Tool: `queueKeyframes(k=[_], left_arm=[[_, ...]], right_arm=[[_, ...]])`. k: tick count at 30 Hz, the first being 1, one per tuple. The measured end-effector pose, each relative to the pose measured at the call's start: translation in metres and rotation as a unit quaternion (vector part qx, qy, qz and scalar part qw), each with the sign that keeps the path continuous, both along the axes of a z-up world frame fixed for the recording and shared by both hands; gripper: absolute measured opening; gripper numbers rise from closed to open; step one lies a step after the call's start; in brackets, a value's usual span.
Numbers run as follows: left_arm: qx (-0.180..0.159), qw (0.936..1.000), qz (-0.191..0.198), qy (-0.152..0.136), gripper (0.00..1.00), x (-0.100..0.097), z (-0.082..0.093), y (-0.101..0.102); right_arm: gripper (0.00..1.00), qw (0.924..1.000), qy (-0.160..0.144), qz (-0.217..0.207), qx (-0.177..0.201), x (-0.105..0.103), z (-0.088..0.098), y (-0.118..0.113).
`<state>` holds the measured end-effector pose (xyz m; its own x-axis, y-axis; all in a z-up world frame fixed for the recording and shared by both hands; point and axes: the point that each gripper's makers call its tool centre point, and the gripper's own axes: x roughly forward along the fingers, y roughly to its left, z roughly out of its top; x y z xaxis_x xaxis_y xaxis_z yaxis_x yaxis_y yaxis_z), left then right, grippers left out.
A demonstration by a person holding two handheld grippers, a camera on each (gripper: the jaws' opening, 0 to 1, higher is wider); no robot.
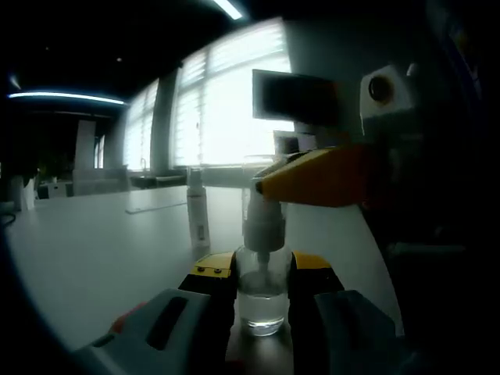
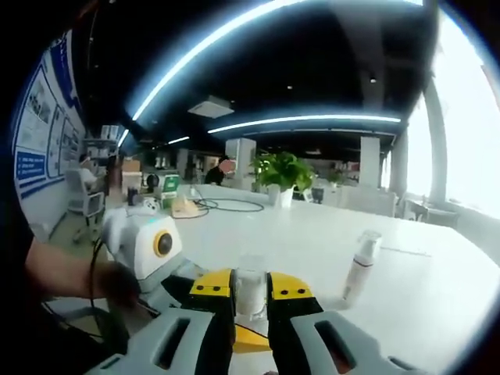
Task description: Clamp pump bottle remove cover press pump head put on cover
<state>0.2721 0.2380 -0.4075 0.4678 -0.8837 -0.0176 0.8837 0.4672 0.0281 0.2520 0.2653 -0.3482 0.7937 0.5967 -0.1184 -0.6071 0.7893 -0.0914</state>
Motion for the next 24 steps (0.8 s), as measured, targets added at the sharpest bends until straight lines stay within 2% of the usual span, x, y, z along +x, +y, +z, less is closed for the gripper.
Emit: queueKeyframes(k=[2,4,17,24], left_arm=[[0.0,1.0,0.0,0.002,0.16,0.0,0.0,0.0],[-0.001,1.0,0.0,0.004,0.16,0.0,0.0,0.0],[-0.002,0.9997,0.019,0.012,0.16,0.008,-0.001,0.004],[-0.003,0.9991,0.04,0.012,0.16,0.012,-0.001,0.008]], right_arm=[[0.14,0.9999,-0.012,0.0,-0.008,0.0,0.002,-0.001],[0.18,0.9999,-0.016,0.004,0.002,0.0,0.005,-0.002],[0.25,0.9988,-0.025,0.038,0.015,-0.008,0.006,-0.009],[0.24,0.9983,-0.026,0.042,0.031,-0.009,0.005,-0.025]])
